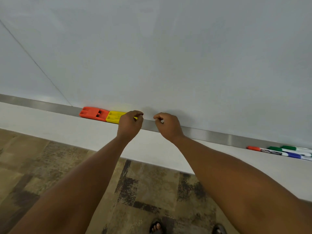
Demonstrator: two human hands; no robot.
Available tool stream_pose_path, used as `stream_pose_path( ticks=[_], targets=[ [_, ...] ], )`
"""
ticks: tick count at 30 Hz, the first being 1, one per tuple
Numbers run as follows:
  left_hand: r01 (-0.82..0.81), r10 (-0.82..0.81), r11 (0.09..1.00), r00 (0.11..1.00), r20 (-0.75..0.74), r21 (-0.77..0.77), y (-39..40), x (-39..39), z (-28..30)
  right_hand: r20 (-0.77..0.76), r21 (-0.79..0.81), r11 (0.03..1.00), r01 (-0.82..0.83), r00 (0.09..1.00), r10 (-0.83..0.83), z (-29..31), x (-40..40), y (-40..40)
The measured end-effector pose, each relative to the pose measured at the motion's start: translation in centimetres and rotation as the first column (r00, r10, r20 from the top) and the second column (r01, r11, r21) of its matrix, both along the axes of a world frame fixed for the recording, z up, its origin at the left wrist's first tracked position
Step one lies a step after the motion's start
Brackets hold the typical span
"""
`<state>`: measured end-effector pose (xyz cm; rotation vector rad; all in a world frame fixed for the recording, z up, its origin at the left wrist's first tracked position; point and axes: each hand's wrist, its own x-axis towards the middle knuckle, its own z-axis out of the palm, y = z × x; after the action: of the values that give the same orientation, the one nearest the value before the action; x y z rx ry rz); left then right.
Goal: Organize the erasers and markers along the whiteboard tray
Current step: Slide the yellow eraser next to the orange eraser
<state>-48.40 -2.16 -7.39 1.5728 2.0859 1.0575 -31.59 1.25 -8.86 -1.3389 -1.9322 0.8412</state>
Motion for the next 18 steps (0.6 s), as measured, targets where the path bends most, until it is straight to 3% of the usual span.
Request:
stream_pose_path(
  ticks=[6, 18],
  targets=[
    [0.198, -0.198, 0.98, 0.98, -0.034, -0.029, 0.4, 7.3, 0.7, 0.107, 0.094, 0.996, 0.003, 0.994, -0.013, 1.9, 7.9, -1.2],
    [0.544, -0.55, 0.834, 0.831, -0.083, -0.086, 1.7, 23.5, 2.3, 0.146, 0.174, 0.952, 0.25, 0.95, -0.276, 4.7, 24.2, -2.5]
  ],
)
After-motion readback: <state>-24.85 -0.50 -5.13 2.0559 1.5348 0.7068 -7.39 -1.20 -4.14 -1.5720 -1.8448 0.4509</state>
